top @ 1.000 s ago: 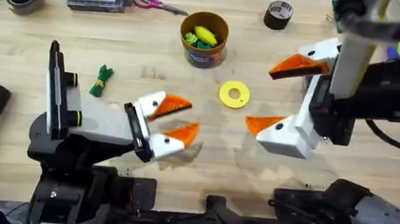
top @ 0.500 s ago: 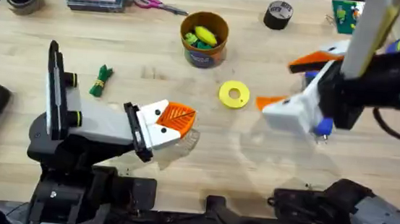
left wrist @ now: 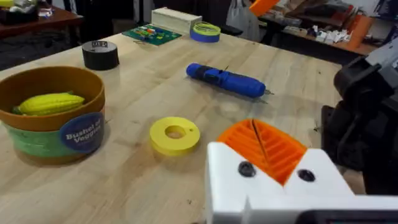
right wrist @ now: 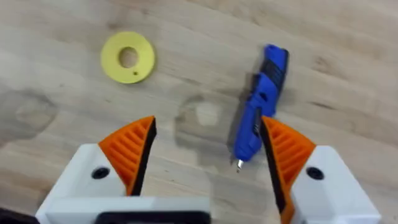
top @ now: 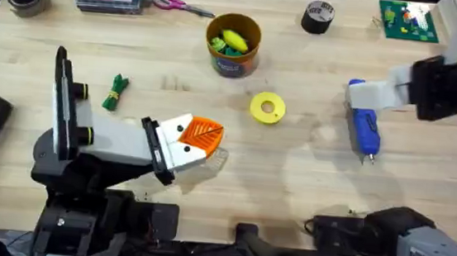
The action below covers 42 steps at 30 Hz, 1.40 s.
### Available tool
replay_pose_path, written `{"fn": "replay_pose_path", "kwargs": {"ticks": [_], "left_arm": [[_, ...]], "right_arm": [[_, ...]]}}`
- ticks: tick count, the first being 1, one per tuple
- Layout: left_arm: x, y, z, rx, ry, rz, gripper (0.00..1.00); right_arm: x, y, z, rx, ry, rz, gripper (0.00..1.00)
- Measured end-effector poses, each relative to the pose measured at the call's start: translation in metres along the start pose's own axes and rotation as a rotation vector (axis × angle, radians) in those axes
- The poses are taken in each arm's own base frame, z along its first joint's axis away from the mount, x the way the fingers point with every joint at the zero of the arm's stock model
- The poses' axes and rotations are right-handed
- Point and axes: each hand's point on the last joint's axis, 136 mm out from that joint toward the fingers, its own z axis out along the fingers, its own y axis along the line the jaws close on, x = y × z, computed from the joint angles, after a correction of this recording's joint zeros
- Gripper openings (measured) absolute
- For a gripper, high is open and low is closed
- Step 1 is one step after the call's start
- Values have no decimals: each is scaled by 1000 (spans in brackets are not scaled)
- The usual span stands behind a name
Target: Pick up the gripper from the table and insert it into the empty holder that is missing its gripper. Then pick up a screw, insert it into the mounting hole, and use the screwdriver to tighten it. Finally, clean up the table by picking up the vegetable and placing it into the bucket.
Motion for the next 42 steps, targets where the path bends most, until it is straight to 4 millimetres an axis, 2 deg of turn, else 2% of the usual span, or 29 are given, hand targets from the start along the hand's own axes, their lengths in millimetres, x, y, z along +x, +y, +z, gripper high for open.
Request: {"fn": "replay_pose_path", "kwargs": {"ticks": [6, 12, 24, 33, 42], "left_arm": [[0, 0, 0, 0, 0, 0, 11], [0, 0, 0, 0, 0, 0, 12], [0, 0, 0, 0, 0, 0, 11], [0, 0, 0, 0, 0, 0, 11], [0, 0, 0, 0, 0, 0, 11]], "right_arm": [[8, -45, 7, 98, 72, 170, 996], [12, -74, 35, 132, 179, 274, 995], [9, -83, 106, 70, 321, 249, 995], [30, -87, 152, 48, 408, 248, 996], [47, -107, 181, 48, 474, 299, 995]]}}
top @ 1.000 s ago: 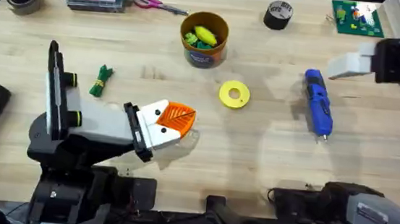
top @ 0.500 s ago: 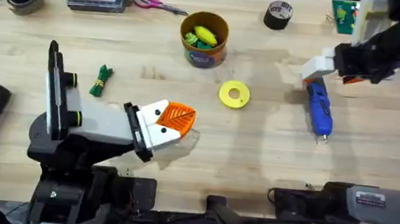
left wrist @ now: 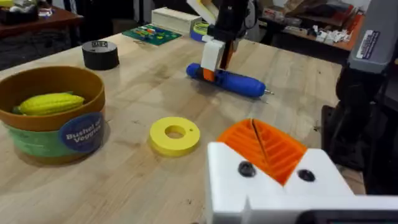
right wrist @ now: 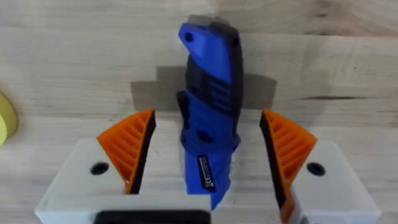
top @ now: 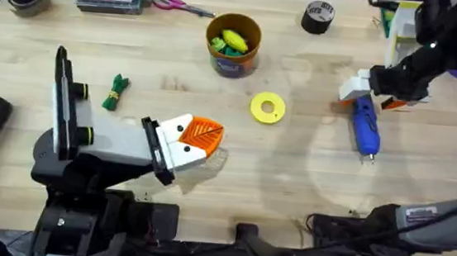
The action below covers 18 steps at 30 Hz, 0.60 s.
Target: Pick up the gripper from the table and insert it into the empty holder that is missing its gripper. Then pick up a screw, insert it into the mounting hole, and use the screwdriver to tighten it. Finally, clean up the table by picking up the vegetable and placing it into the bucket.
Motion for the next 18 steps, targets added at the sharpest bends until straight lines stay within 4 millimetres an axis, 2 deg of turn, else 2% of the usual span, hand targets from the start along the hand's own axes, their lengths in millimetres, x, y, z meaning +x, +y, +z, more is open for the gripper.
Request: {"fn": "replay_pose_path", "kwargs": {"ticks": [8, 18], "left_arm": [[0, 0, 0, 0, 0, 0, 11], [0, 0, 0, 0, 0, 0, 11]], "right_arm": [[0, -2, 27, -6, 63, -8, 995], [-7, -3, 28, 0, 38, -7, 993]]}}
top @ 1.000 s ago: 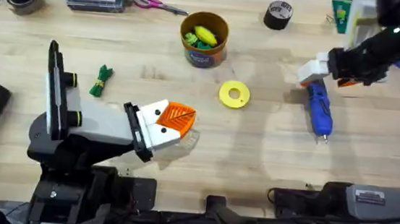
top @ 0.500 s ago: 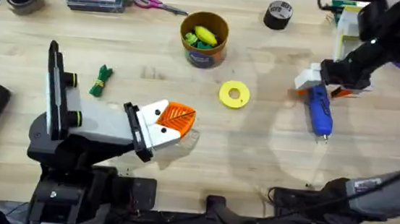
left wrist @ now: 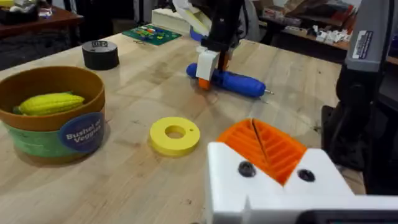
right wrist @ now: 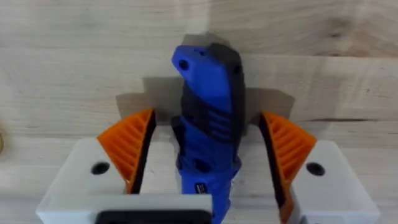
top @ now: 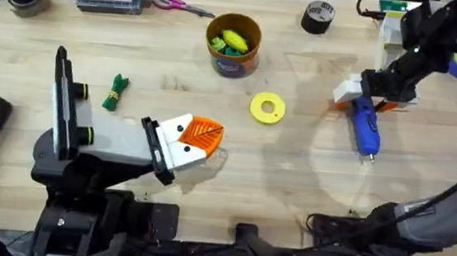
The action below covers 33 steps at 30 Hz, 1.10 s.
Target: Pick up the gripper from the table and insert it into the empty holder that is missing its gripper. Then pick up a screw, insert it into the mounting hole, and use the screwdriver to tighten it. Finally, clean up the table by picking up the vegetable and placing it into the bucket.
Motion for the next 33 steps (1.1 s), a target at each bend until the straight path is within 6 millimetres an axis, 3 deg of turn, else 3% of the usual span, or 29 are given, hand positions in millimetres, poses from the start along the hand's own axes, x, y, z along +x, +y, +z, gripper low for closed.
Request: {"fn": "replay_pose_path", "kwargs": {"ticks": [3, 8, 10, 11, 30, 33], "left_arm": [[0, 0, 0, 0, 0, 0, 11], [0, 0, 0, 0, 0, 0, 11], [0, 0, 0, 0, 0, 0, 11], [0, 0, 0, 0, 0, 0, 11], [0, 0, 0, 0, 0, 0, 11], [0, 0, 0, 0, 0, -1, 11]], "right_arm": [[0, -1, 0, 7, 0, -1, 894], [0, -7, 2, 34, 5, -6, 382], [0, -7, 3, 33, 9, -8, 93], [1, -7, 4, 32, 15, -6, 35], [0, -7, 4, 32, 9, -1, 24], [-9, -7, -1, 29, -17, 0, 24]]}}
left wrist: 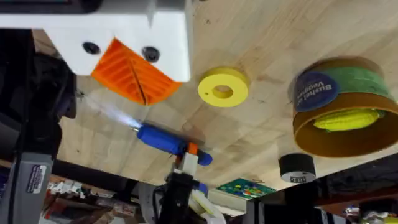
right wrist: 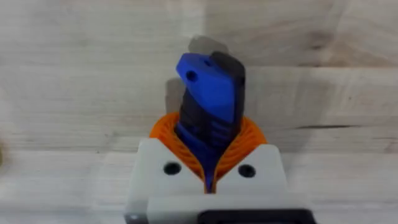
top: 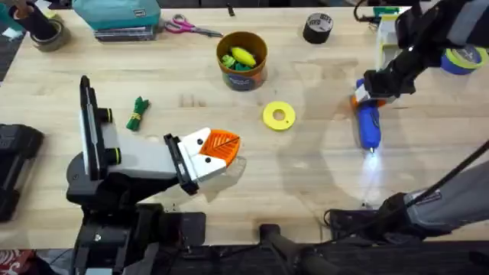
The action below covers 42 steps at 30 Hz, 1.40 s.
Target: Pick up the gripper from the table and insert it into the empty holder that is missing its gripper. Then pick up a screw, insert it into the mounting hole, and use the screwdriver to tighten it. Finally, clean up the table by picking up the vegetable and placing it into the bucket.
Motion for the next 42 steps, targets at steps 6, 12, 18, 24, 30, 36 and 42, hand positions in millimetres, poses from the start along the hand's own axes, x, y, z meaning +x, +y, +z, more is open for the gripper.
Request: {"fn": "replay_pose_path", "kwargs": {"ticks": [6, 12, 18, 24, 30, 36, 42], "left_arm": [[0, 0, 0, 0, 0, 1, 11], [0, 0, 0, 0, 0, 1, 11], [0, 0, 0, 0, 0, 1, 11], [0, 0, 0, 0, 0, 1, 11], [0, 0, 0, -2, 0, 1, 11], [0, 1, 0, -4, -1, 1, 11], [0, 1, 0, -5, 0, 1, 11]], "right_arm": [[-28, -2, -39, 10, -133, -2, 24], [-59, 5, -126, 36, -392, -28, 24], [-81, 59, -237, -2, -725, -157, 24], [-95, 119, -297, -142, -966, -264, 24], [-94, 183, -359, -359, -1191, -383, 24], [-74, 237, -410, -578, -1340, -505, 24], [-43, 282, -447, -781, -1422, -626, 24]]}}
